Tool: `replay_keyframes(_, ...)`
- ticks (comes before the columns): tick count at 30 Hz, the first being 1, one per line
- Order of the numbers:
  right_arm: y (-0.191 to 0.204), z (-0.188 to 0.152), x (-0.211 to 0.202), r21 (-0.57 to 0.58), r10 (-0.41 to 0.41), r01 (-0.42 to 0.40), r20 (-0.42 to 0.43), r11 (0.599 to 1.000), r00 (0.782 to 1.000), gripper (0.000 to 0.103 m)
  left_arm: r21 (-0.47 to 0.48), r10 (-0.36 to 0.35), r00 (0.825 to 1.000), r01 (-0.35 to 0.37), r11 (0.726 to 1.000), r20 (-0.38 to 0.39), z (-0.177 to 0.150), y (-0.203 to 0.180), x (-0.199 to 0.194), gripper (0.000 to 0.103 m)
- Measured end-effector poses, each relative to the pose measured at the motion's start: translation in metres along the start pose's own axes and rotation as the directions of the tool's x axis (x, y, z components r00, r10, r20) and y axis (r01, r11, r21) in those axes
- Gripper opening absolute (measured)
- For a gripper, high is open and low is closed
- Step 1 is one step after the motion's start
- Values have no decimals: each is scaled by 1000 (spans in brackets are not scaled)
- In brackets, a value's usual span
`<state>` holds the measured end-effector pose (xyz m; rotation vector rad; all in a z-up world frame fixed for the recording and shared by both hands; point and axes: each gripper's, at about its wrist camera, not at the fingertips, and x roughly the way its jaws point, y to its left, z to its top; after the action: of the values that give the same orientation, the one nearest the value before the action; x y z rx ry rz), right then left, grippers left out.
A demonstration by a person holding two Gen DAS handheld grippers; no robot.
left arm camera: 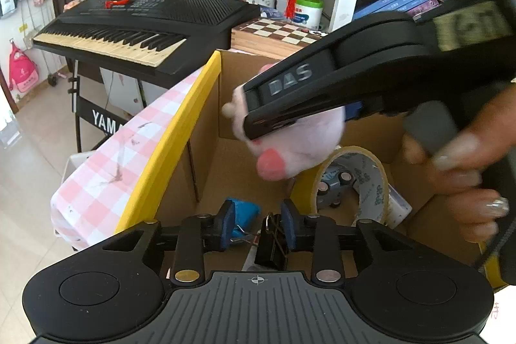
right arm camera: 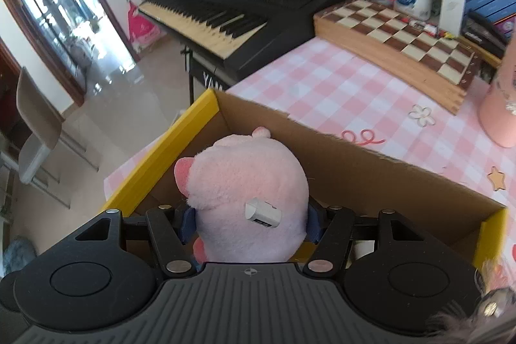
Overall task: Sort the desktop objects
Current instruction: 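Lower the pig and binder clip into the yellow box and open both tools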
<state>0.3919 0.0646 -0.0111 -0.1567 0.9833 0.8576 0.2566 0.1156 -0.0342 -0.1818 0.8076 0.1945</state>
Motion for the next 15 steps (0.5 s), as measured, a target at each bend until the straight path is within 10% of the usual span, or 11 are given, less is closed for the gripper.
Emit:
replay_keyframes(10, 4, -5, 4, -14, -57, 57, 27, 998, 998, 82, 10, 4, 1000, -4, 1000, 13, -1, -3, -5, 40)
replay_keyframes(15, 6, -7, -18, -39, -67, 71, 96, 997, 993, 87, 44, -6, 1000, 4, 999, 29, -2, -11, -11, 62)
